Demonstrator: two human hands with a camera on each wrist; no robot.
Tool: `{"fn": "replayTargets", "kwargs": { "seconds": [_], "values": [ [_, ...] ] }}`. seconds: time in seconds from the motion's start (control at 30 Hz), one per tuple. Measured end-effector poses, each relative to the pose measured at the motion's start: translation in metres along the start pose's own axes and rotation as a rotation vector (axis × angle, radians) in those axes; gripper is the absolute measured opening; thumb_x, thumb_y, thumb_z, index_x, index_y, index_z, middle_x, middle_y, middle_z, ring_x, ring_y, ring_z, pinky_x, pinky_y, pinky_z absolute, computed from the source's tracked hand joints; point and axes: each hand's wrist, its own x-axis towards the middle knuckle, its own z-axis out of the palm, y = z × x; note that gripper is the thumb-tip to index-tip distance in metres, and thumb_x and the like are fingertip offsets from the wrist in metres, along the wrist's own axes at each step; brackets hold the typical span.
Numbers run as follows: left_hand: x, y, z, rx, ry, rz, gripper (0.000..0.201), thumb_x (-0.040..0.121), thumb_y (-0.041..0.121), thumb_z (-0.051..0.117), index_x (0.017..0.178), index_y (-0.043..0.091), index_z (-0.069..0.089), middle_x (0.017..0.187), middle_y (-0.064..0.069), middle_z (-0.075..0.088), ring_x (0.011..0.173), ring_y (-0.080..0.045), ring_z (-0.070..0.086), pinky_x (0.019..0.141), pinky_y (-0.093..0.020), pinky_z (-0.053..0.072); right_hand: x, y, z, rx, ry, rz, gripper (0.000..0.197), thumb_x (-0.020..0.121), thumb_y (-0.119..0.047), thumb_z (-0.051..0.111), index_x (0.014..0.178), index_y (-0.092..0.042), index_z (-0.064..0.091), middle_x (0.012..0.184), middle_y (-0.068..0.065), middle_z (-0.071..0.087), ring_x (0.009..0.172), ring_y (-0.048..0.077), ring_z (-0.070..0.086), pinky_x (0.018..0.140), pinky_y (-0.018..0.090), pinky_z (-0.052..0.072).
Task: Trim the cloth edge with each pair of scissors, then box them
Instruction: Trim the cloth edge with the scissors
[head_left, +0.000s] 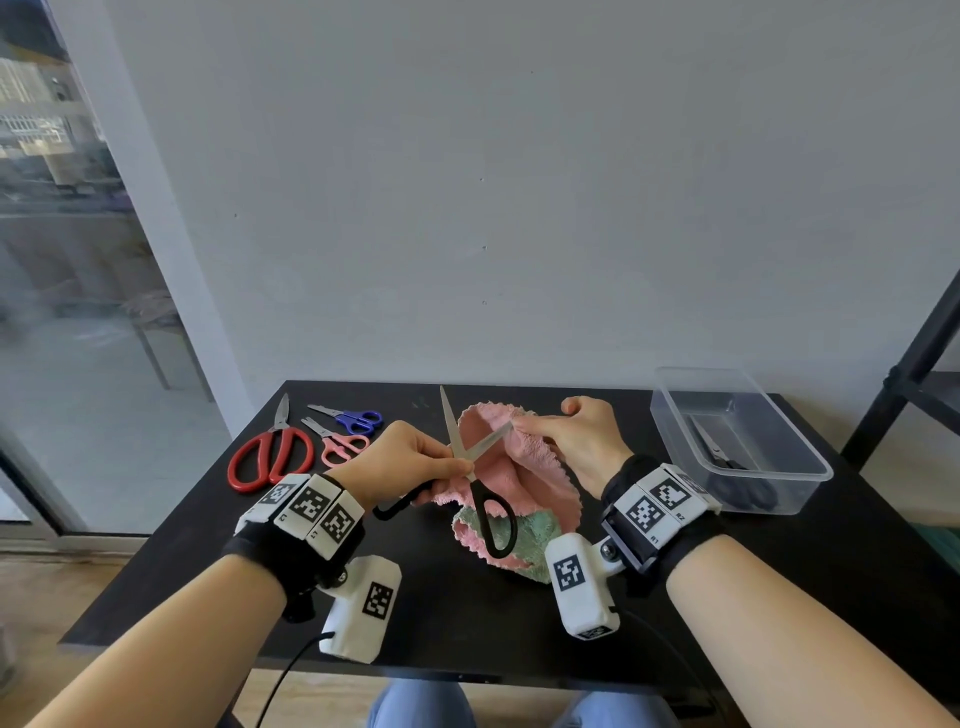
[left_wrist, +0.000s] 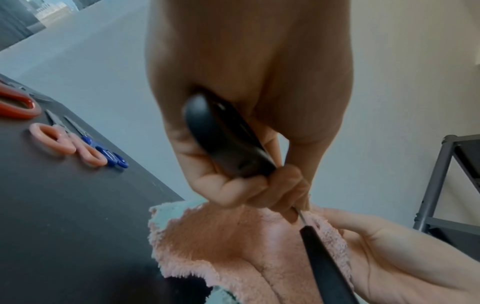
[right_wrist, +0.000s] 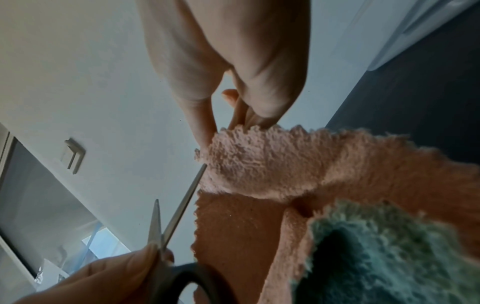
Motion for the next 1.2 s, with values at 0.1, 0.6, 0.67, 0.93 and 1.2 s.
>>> {"fn": "replayTargets", "kwargs": {
  "seconds": [0.1,0.6,0.67,0.93,1.2],
  "values": [
    [-0.001,-0.002,-0.003,0.011,0.003,0.003,0.020,0.086,0.019,0.070,0.071,0.008,0.076,0.054,-0.003,0.059,0.046,-0.013,0.047,0.052,-0.019,0.047,-0.003,-0.005,0.000,-0.010,-0.005,-0.008,0.055,0.068,-0.013,0.086,0.072,-0.025,0.032,0.077,-0.006,0.037,0.075,0.011,0.042,0.061,0.021,0.034],
    [-0.008,-0.010,-0.016,-0.033,0.020,-0.033,0.029,0.091,0.021,0.063,0.063,0.017,0.070,0.059,-0.003,0.060,0.047,-0.011,0.050,0.052,-0.019,0.046,-0.016,-0.008,-0.010,0.045,-0.078,-0.020,0.024,0.073,-0.001,0.079,0.094,-0.002,0.069,0.093,0.014,0.073,0.091,0.021,0.069,0.089,0.031,0.053],
    [-0.007,-0.008,-0.015,-0.064,0.033,-0.022,0.032,0.094,0.018,0.058,0.063,0.018,0.068,0.060,-0.002,0.060,0.048,-0.011,0.052,0.052,-0.017,0.047,-0.021,-0.010,-0.006,0.038,-0.146,-0.014,0.019,0.075,0.000,0.077,0.092,-0.003,0.070,0.092,0.012,0.074,0.091,0.019,0.070,0.087,0.029,0.054],
    [-0.005,0.001,-0.017,-0.128,0.054,-0.003,0.015,0.093,0.013,0.060,0.091,0.002,0.069,0.072,-0.005,0.071,0.055,-0.013,0.053,0.056,-0.019,0.047,-0.029,-0.023,0.002,-0.040,-0.190,-0.055,0.011,0.080,-0.001,0.074,0.085,-0.010,0.070,0.094,0.006,0.071,0.092,0.015,0.067,0.082,0.022,0.052],
    [-0.006,0.010,-0.016,-0.225,0.095,-0.004,0.014,0.090,0.012,0.063,0.101,0.007,0.070,0.089,-0.012,0.075,0.051,-0.008,0.056,0.055,-0.018,0.050,-0.039,-0.027,0.004,-0.054,-0.211,-0.065,0.019,0.083,-0.004,0.071,0.099,-0.012,0.063,0.098,0.010,0.068,0.083,0.012,0.065,0.062,0.012,0.049]
  ]
}}
